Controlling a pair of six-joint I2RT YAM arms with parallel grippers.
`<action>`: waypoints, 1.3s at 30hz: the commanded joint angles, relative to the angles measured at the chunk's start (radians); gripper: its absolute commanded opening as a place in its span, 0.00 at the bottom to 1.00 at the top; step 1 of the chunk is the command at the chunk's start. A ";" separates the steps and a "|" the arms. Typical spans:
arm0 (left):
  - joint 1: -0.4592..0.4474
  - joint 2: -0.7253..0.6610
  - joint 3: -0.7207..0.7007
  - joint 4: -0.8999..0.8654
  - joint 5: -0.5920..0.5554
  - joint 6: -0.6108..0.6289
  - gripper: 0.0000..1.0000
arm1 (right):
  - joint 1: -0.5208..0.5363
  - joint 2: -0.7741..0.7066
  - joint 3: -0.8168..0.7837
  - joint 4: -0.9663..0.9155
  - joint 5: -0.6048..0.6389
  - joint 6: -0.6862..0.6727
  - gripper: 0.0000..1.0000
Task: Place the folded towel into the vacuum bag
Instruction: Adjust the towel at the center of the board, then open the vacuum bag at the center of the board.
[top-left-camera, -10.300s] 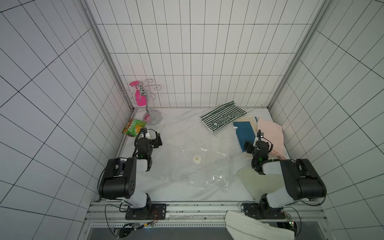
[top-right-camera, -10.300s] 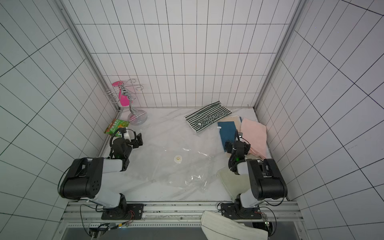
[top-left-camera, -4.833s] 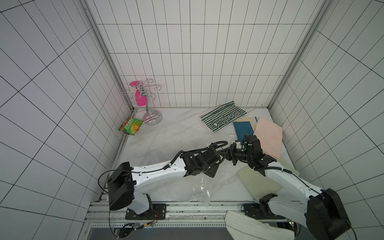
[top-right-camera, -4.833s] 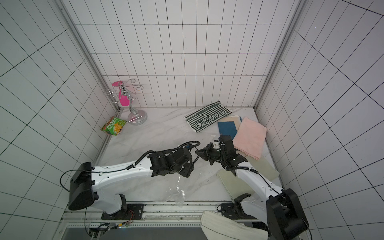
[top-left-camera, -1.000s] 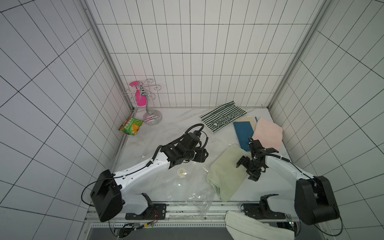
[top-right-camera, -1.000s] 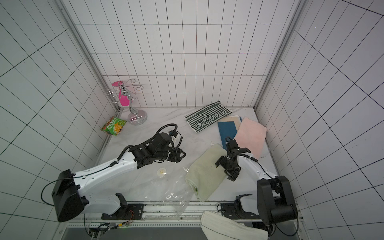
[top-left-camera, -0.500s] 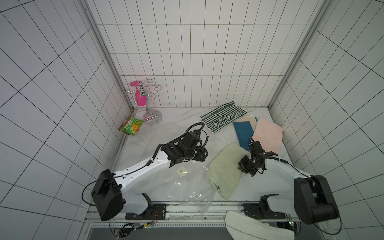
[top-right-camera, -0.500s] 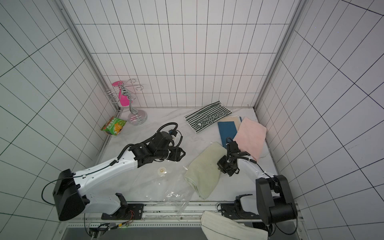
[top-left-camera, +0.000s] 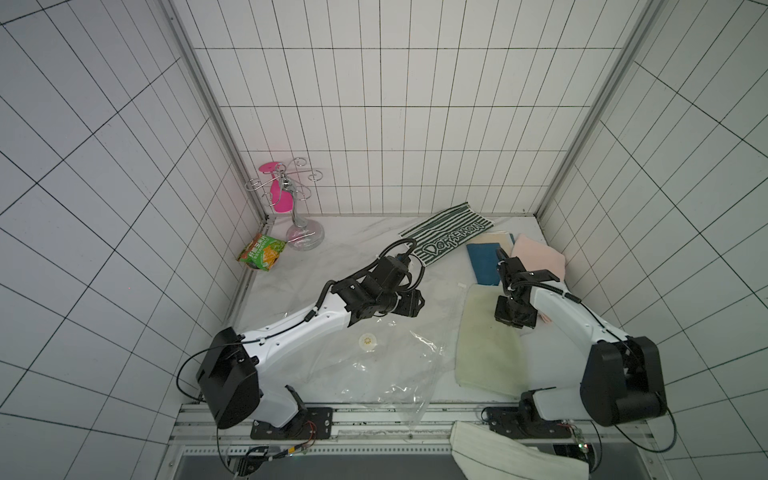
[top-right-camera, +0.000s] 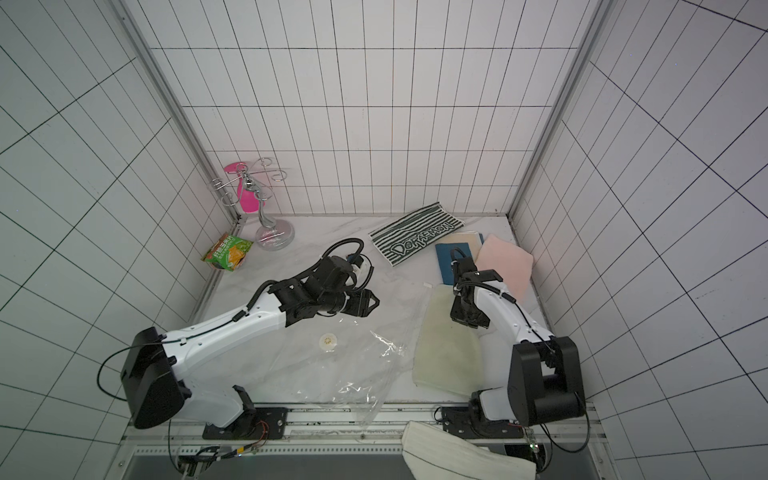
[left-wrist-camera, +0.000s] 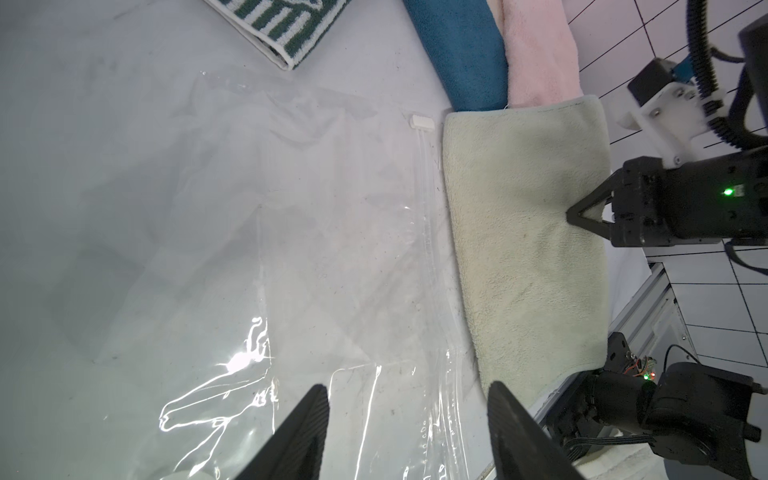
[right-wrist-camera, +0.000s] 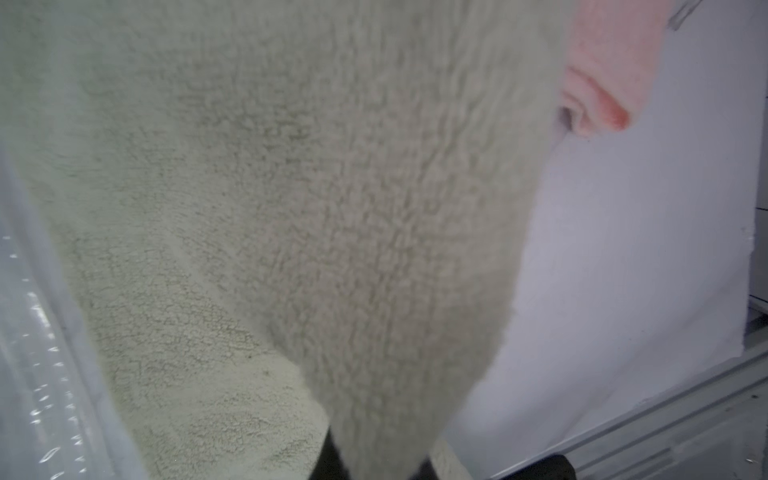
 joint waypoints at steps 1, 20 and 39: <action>-0.003 0.005 0.019 0.007 0.020 -0.009 0.62 | -0.010 0.082 0.055 -0.029 0.109 -0.041 0.09; 0.053 -0.068 -0.051 0.023 -0.004 0.002 0.63 | 0.055 -0.033 0.009 -0.051 -0.139 -0.069 0.99; -0.111 -0.016 -0.038 -0.040 -0.084 -0.012 0.65 | 0.185 0.215 -0.090 0.209 -0.117 0.050 0.65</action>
